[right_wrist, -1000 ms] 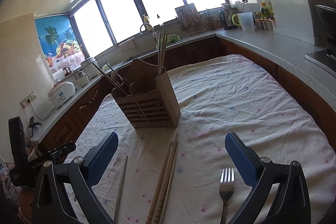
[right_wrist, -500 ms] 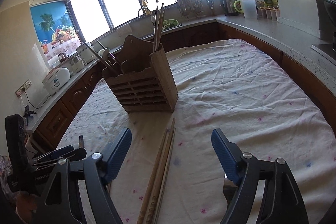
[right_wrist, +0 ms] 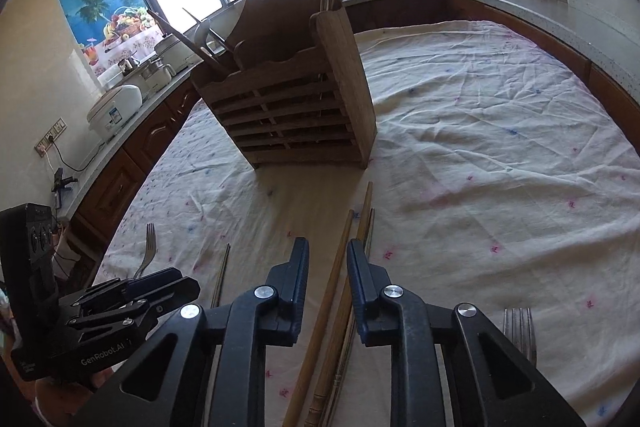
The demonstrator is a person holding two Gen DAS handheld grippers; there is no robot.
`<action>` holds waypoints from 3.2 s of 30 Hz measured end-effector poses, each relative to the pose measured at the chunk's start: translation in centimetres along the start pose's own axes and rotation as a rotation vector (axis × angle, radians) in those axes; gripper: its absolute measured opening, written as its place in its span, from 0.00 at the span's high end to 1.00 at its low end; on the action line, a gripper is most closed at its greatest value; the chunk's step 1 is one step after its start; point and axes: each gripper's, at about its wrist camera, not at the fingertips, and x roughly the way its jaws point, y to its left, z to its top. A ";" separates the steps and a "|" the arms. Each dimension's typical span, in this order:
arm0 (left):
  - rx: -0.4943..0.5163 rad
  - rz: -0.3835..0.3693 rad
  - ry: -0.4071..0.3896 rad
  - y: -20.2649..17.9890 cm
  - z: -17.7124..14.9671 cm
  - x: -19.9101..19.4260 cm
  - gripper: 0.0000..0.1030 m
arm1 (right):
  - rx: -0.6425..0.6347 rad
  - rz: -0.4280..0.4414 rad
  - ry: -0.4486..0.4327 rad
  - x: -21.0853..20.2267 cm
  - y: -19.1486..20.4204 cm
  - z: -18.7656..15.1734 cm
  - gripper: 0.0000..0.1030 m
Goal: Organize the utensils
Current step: 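Grasp a steel chopstick with the left tool while the right tool grasps a wooden chopstick, then lift both chopsticks and carry them over the wooden holder with both tools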
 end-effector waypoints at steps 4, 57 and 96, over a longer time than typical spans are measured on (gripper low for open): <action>0.014 -0.009 0.043 -0.2 0.1 1.2 0.69 | -0.009 0.002 0.055 2.1 0.3 0.2 0.85; 0.152 0.048 -0.035 0.2 1.9 -1.1 0.96 | -0.078 0.021 0.048 0.6 1.9 1.4 0.95; 0.106 -0.080 -0.354 -0.1 2.6 -15.6 0.96 | -0.122 0.088 -0.271 -12.3 5.3 4.1 0.95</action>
